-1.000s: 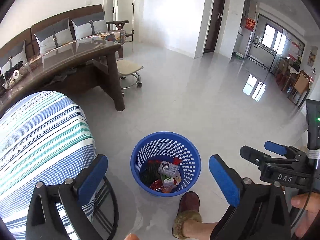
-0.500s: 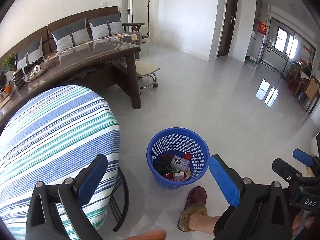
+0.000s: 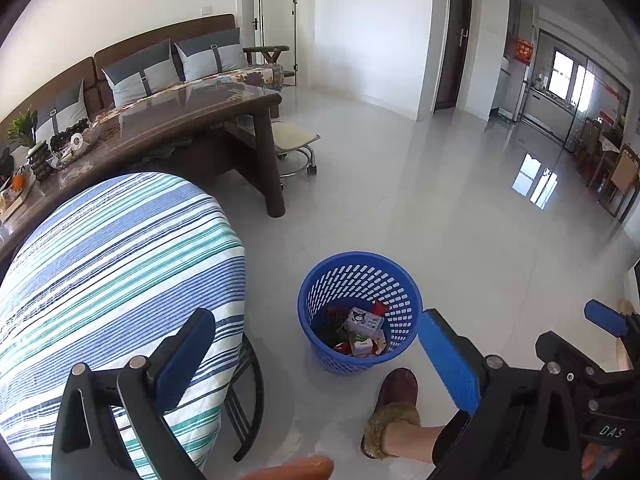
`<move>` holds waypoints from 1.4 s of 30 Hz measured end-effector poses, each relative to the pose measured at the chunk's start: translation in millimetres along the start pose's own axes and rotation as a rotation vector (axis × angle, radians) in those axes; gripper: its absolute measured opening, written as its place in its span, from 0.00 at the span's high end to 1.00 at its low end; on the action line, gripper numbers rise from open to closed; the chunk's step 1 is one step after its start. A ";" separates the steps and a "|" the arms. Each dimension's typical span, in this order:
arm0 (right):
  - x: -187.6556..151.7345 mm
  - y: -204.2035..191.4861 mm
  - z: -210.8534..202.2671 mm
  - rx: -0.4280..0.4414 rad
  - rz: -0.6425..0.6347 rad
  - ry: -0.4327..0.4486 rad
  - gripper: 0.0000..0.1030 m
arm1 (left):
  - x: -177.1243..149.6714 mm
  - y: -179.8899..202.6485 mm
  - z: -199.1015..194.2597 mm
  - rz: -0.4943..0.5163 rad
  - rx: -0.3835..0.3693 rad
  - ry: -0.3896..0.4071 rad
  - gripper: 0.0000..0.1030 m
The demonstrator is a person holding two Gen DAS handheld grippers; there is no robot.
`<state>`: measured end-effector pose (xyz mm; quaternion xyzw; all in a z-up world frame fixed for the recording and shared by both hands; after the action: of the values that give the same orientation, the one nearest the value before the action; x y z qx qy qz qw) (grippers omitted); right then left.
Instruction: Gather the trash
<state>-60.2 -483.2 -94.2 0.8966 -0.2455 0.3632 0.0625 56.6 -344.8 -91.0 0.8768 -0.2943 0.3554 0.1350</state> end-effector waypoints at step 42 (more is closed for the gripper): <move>-8.6 0.9 0.5 -0.001 0.002 -0.017 0.00 | -4.3 8.2 2.9 0.036 0.003 -0.010 0.00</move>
<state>-65.7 -480.7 -100.5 0.8994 -0.2470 0.3556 0.0605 50.7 -350.7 -95.8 0.8734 -0.3104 0.3537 0.1256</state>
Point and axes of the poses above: each gripper's, at about its wrist camera, not at the fingertips, and z roughly the way its jaws point, y to its right, x to its top, the point moved 2 cm from there along z, roughly the way its jaws point, and after that the axes turned 2 degrees about y, right-handed, at the moved point
